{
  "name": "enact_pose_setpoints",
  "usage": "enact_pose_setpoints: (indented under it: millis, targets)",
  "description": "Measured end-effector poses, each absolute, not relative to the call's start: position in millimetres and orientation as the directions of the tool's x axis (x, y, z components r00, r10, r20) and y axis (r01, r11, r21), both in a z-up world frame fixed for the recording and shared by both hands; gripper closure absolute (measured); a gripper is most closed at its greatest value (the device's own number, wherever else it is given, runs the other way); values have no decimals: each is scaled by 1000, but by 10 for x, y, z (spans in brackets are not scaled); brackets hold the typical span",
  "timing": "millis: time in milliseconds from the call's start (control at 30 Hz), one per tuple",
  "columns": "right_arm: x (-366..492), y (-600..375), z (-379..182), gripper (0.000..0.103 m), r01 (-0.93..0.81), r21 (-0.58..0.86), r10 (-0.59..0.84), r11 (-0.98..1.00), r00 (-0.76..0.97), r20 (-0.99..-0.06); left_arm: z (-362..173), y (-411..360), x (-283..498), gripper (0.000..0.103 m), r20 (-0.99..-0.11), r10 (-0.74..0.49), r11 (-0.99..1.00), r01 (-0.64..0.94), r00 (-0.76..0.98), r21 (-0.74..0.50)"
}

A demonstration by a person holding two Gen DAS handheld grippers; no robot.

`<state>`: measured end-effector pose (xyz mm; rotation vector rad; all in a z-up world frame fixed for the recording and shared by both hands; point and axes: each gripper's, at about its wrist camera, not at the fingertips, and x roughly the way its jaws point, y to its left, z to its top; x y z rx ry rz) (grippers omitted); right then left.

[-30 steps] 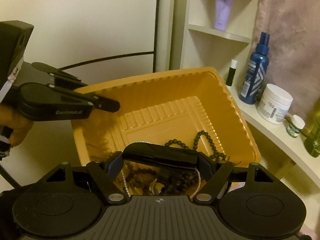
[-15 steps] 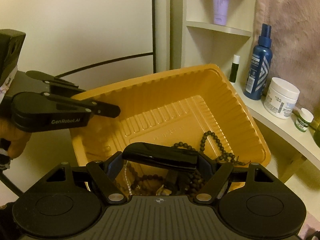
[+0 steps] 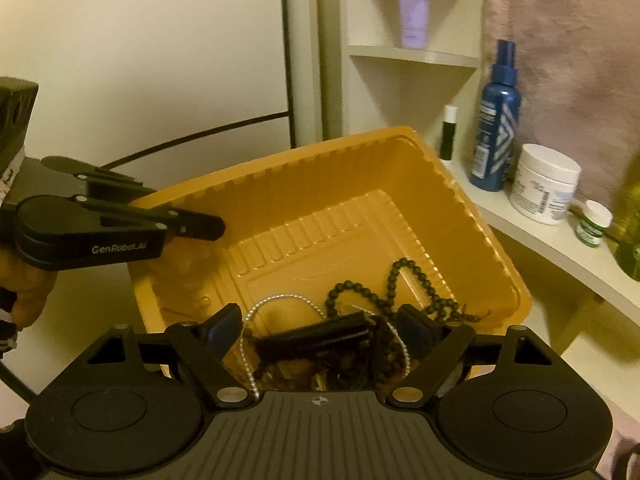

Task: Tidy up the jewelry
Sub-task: 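Carry the black case into the tray and release with right while left holds tray, then grasp the black band bracelet on the towel with the right gripper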

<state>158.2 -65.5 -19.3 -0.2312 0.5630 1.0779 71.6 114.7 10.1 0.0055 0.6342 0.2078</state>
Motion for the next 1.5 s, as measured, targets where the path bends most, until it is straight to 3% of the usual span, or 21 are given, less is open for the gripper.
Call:
enact_pose_setpoints:
  millis: [367, 933, 1500]
  targets:
    - [1553, -1128, -290, 19, -763, 162, 705, 626, 464, -537, 93, 1148, 718, 98, -585, 196, 979, -192, 787, 69]
    - [1733, -2448, -518, 19, -312, 105, 314, 944, 755, -575, 95, 1136, 708, 98, -584, 202, 978, -192, 786, 79]
    - [2176, -2714, -797, 19, -247, -7, 197, 969, 789, -581, 120, 1096, 703, 98, -587, 211, 977, -187, 782, 102]
